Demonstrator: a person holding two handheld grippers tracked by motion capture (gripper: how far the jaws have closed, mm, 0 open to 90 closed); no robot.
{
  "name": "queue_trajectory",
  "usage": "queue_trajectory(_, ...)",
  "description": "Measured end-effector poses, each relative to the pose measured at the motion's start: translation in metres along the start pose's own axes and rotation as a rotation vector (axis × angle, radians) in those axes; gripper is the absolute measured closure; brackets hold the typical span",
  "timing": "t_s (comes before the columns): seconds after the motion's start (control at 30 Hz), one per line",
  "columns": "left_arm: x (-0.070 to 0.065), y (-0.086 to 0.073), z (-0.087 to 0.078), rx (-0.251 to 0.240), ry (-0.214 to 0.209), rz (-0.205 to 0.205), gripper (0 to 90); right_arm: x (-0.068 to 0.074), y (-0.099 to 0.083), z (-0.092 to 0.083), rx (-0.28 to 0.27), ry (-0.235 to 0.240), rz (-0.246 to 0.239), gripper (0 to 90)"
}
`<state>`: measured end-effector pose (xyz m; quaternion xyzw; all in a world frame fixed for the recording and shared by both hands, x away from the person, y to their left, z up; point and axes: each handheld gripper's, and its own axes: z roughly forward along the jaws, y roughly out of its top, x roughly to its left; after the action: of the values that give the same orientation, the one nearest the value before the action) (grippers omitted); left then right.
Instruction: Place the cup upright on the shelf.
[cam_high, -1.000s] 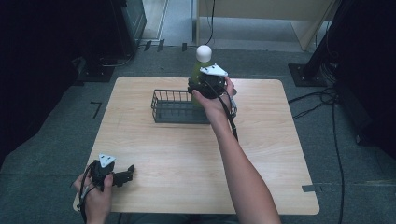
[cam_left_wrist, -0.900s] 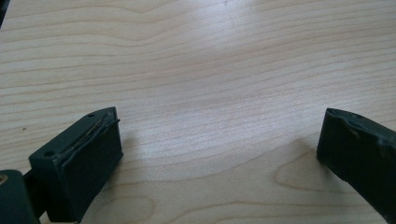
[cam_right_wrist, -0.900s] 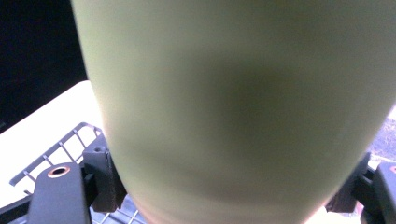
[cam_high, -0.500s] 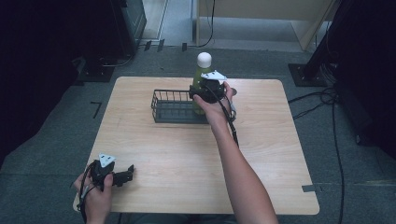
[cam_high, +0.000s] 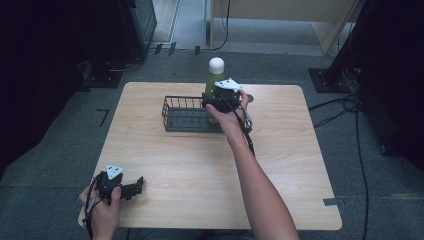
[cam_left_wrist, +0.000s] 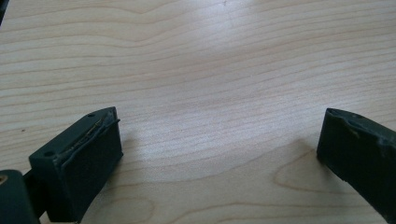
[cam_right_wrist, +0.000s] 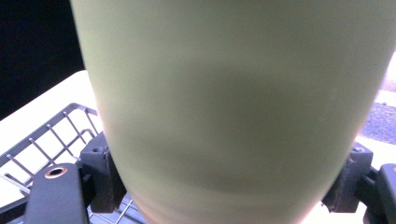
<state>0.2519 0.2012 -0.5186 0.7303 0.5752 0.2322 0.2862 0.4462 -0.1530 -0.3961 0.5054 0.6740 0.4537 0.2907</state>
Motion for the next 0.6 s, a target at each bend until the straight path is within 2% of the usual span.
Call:
queue_trajectory(0.17,0.0,0.0,0.0,0.0,0.0,0.0,0.2,-0.001,0.001,0.001,0.011,0.01,0.009,18.3)
queue_trajectory(0.4,0.0,0.0,0.0,0.0,0.0,0.0,0.2,-0.008,0.0,-0.001,0.055,0.026,0.036,1.4)
queue_trajectory(0.53,0.0,0.0,0.0,0.0,0.0,0.0,0.2,-0.012,0.0,-0.007,0.057,0.038,0.056,0.0)
queue_trajectory(0.6,0.0,0.0,0.0,0.0,0.0,0.0,0.1,-0.014,-0.001,-0.014,0.055,0.05,0.046,0.0)
